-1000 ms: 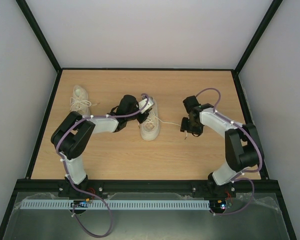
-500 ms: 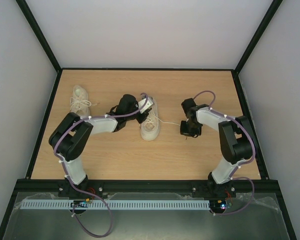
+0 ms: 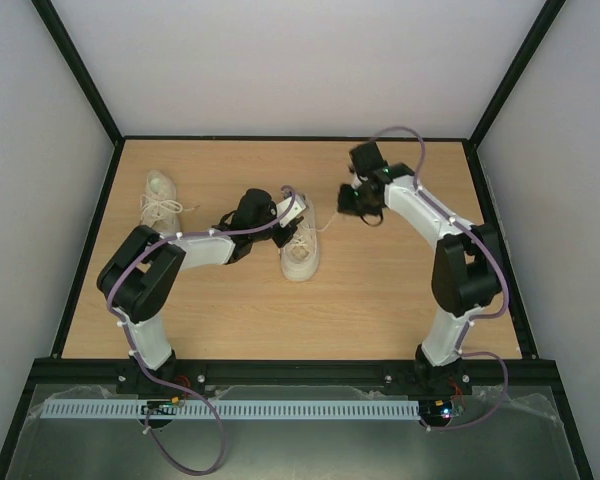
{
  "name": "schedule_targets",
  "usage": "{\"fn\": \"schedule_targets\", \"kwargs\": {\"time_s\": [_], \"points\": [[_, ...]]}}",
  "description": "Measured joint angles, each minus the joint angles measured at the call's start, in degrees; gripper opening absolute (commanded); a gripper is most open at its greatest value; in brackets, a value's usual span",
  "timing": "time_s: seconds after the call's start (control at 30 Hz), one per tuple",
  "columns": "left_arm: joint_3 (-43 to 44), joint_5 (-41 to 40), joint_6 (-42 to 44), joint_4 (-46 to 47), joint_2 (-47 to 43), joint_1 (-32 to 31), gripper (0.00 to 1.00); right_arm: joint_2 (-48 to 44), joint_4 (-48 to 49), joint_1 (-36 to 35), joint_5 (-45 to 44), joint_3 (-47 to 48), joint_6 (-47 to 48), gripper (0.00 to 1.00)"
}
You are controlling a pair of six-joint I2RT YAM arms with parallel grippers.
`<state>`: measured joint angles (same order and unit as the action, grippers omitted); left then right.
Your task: Tie the shoes
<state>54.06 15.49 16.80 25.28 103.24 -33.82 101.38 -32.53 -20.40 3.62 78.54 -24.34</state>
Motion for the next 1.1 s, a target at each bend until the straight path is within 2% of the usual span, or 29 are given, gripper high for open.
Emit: {"fn": "schedule_targets", "kwargs": {"time_s": [0.27,0.37,0.5,0.67,0.7,0.8,0.93,1.1], "points": [[-1.07,0.00,0.15,-0.37,-1.29,0.02,0.03,11.30,0.02,-9.62,4.68,31.52,-0.85,0.01],[-1.68,0.00,0.17,-0.39,-1.84,0.02,0.02,15.13,0.46,-13.00,6.27,39.34,-2.60,0.01],[-2.32,-0.02,0.35,-0.33,-2.23,0.02,0.02,19.71,1.16,-16.98,7.54,46.49,-5.14,0.01],[-2.99,-0.02,0.46,-0.33,-2.27,0.02,0.02,22.62,1.70,-20.41,8.57,48.26,-7.19,0.03],[-3.04,-0.02,0.52,-0.35,-2.27,0.02,0.03,22.93,1.68,-20.74,8.63,48.26,-7.28,0.08],[-3.13,-0.02,0.57,-0.33,-2.27,0.00,0.03,23.76,1.29,-21.11,9.09,48.26,-7.87,0.36],[-3.13,-0.02,0.57,-0.35,-2.27,0.00,0.03,24.11,0.50,-21.20,9.97,48.28,-7.85,0.62],[-3.13,0.00,0.52,-0.33,-2.27,0.00,0.03,24.11,0.52,-21.20,9.20,48.48,-7.80,0.65]]}}
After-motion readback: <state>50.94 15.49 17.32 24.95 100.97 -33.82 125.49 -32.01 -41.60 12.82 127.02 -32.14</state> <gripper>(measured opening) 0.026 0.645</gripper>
